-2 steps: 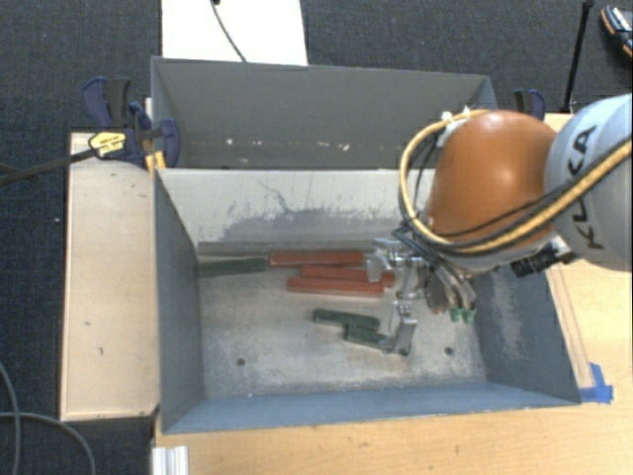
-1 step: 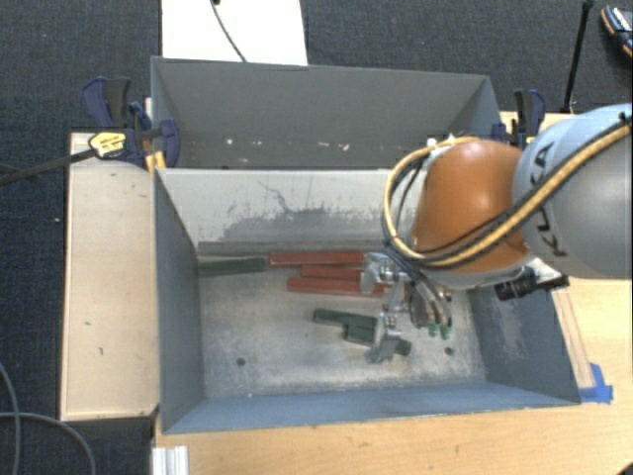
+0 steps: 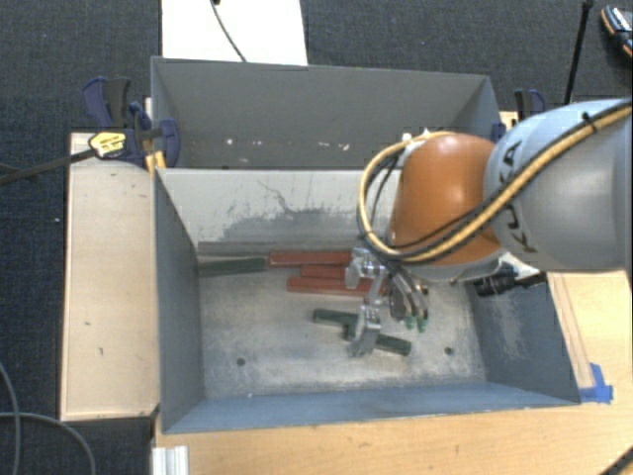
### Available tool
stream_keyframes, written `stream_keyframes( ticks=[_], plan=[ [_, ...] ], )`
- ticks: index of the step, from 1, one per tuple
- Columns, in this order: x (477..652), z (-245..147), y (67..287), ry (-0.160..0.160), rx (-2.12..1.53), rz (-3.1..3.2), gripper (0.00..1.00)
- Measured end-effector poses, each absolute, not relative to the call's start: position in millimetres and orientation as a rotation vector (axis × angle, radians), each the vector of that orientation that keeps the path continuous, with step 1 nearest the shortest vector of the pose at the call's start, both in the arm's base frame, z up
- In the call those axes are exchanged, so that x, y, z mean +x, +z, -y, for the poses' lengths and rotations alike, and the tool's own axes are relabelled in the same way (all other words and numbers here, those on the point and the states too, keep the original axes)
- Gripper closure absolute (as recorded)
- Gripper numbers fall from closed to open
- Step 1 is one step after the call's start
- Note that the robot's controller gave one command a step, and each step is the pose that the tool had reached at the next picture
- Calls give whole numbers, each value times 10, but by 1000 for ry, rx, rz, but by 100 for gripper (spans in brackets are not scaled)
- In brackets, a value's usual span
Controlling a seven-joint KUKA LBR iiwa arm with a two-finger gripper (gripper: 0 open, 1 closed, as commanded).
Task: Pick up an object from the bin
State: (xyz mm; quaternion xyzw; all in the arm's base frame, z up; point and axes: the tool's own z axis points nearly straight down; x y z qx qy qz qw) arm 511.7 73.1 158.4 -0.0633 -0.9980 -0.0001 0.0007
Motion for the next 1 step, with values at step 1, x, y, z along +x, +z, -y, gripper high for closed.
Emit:
stream_keyframes(
  ticks=[1],
  plan=[
    [5082,-566,1397,-1,-547,3095,0]
  ],
)
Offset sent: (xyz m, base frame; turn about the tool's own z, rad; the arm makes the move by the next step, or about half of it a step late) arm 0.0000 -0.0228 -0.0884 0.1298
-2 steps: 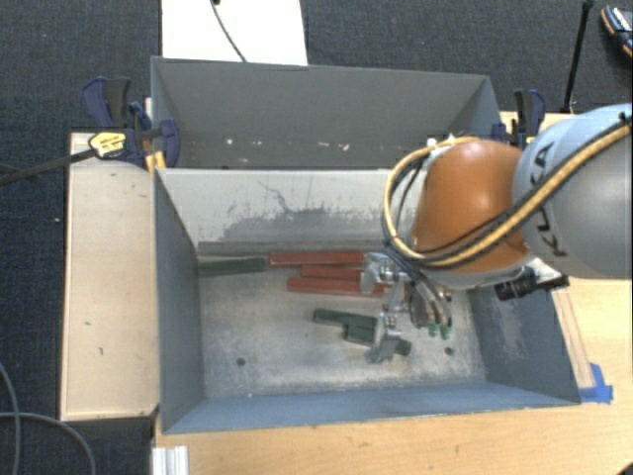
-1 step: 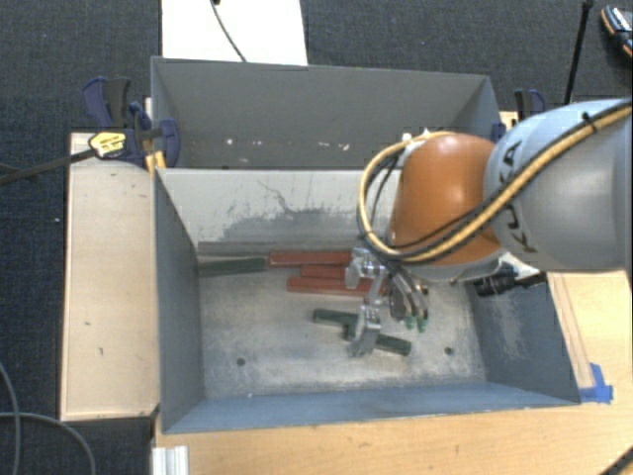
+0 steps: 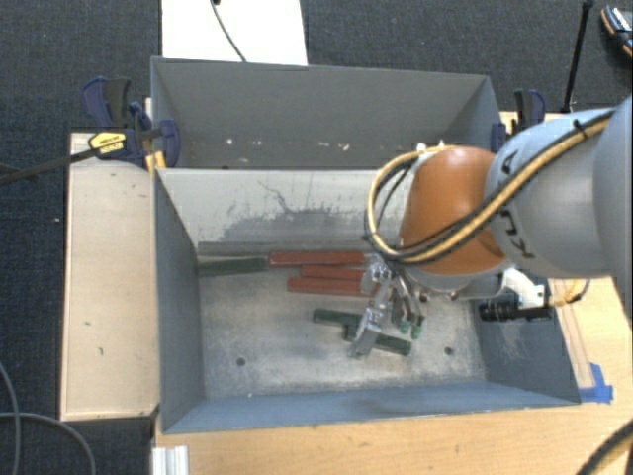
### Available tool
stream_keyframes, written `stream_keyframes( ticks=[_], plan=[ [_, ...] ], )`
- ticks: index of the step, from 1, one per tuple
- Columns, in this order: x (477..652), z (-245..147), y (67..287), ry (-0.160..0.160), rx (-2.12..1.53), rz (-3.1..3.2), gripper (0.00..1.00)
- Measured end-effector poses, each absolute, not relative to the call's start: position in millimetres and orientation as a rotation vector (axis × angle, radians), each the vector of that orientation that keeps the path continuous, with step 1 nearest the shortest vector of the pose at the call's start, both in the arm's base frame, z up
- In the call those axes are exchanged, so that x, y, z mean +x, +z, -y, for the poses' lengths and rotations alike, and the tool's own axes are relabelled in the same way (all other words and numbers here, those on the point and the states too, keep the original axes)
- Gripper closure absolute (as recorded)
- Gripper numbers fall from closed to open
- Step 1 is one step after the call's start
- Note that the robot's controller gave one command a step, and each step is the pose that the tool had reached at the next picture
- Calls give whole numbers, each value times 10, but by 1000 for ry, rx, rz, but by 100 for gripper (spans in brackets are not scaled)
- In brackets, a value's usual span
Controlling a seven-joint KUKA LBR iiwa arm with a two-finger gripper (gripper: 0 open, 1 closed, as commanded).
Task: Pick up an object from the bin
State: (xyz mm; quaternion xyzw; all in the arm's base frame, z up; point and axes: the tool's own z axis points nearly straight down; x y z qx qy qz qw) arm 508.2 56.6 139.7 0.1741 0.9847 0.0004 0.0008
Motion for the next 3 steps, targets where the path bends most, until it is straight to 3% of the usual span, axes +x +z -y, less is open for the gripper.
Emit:
stream_keyframes(
  ticks=[1,2,3],
  plan=[
    [5117,-520,849,2,431,-3108,0],
    [4984,-493,702,1,660,-3073,100],
    [4985,-492,702,1,661,-3073,100]
  ],
)
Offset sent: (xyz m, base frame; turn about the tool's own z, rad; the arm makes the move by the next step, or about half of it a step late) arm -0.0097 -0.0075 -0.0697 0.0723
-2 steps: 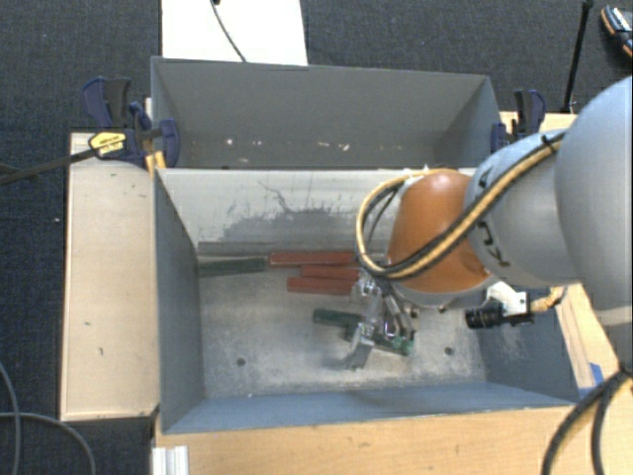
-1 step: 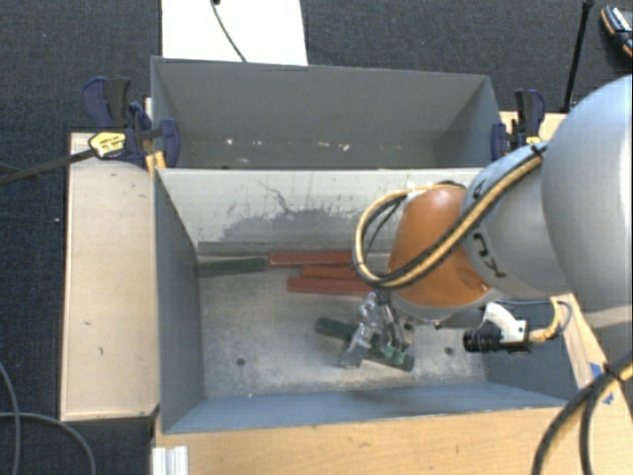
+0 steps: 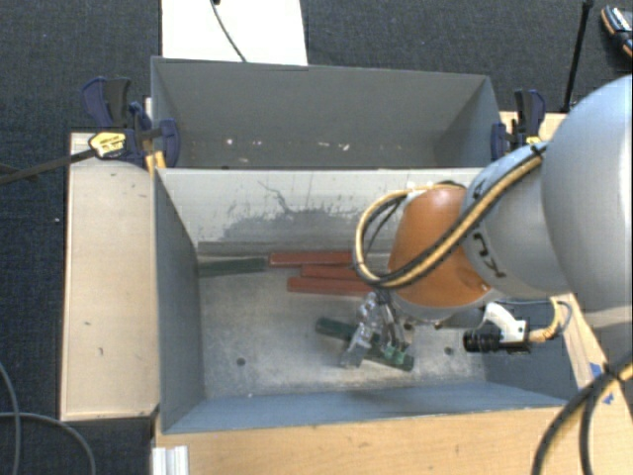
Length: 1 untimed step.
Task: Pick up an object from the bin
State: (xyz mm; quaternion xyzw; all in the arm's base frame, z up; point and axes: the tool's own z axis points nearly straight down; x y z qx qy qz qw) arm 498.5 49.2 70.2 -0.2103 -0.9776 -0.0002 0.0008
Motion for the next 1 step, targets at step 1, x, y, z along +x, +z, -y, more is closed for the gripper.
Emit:
stream_keyframes(
  ticks=[1],
  plan=[
    [4976,-491,728,1,-660,3069,100]
  ],
)
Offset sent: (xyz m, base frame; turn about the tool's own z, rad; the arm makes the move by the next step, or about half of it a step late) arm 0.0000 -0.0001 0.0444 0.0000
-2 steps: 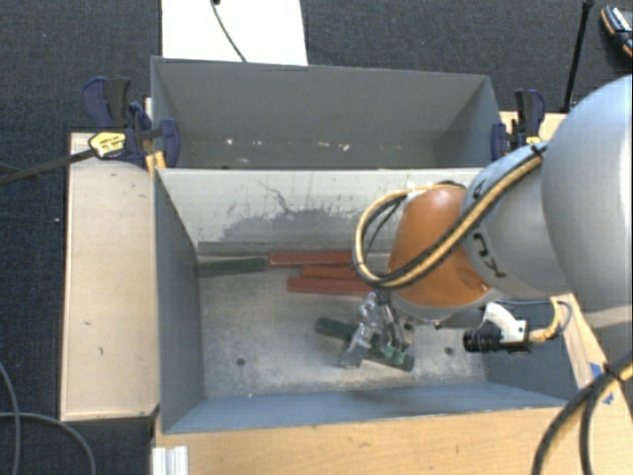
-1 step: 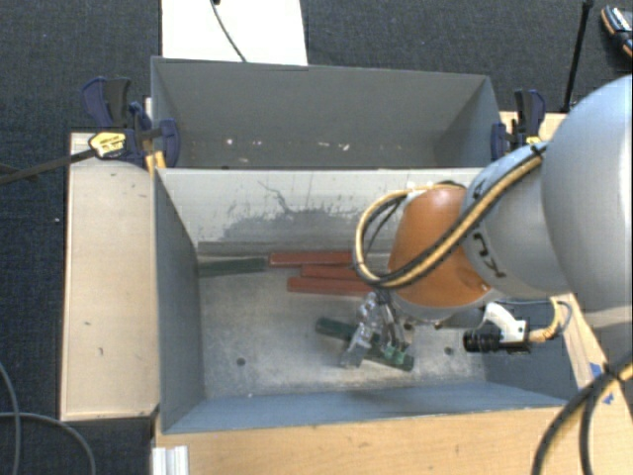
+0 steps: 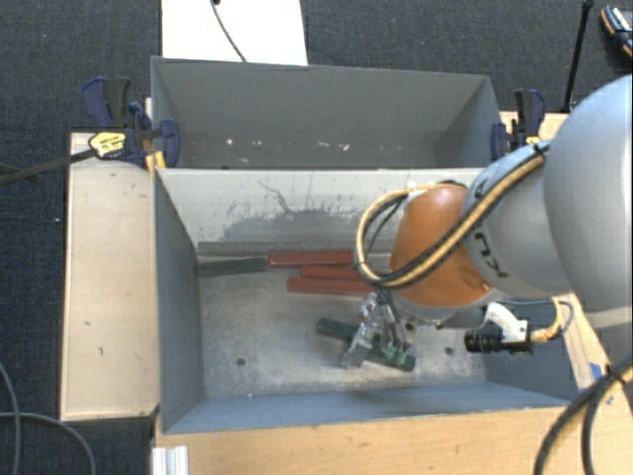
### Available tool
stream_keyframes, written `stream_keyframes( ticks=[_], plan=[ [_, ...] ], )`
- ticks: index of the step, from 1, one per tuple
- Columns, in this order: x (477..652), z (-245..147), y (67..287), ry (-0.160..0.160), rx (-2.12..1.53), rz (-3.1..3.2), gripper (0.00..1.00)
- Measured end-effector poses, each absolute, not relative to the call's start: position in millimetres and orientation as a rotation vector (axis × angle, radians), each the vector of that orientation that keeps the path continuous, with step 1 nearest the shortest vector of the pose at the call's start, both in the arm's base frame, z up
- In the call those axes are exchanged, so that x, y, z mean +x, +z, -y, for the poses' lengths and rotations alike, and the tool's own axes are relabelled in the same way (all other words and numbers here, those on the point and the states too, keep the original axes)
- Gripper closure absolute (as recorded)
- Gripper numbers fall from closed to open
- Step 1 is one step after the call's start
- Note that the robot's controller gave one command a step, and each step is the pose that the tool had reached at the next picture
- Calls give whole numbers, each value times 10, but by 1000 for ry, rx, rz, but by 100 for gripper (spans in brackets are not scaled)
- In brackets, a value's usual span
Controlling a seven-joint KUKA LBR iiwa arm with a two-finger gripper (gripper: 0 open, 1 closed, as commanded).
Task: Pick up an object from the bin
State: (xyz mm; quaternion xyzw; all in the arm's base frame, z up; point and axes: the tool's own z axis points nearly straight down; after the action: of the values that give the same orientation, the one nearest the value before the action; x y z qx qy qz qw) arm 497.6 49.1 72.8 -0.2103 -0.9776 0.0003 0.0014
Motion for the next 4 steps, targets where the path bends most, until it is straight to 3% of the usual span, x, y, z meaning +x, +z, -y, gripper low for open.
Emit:
stream_keyframes(
  ticks=[4],
  plan=[
    [4978,-487,1398,0,-655,3073,100]
  ],
)
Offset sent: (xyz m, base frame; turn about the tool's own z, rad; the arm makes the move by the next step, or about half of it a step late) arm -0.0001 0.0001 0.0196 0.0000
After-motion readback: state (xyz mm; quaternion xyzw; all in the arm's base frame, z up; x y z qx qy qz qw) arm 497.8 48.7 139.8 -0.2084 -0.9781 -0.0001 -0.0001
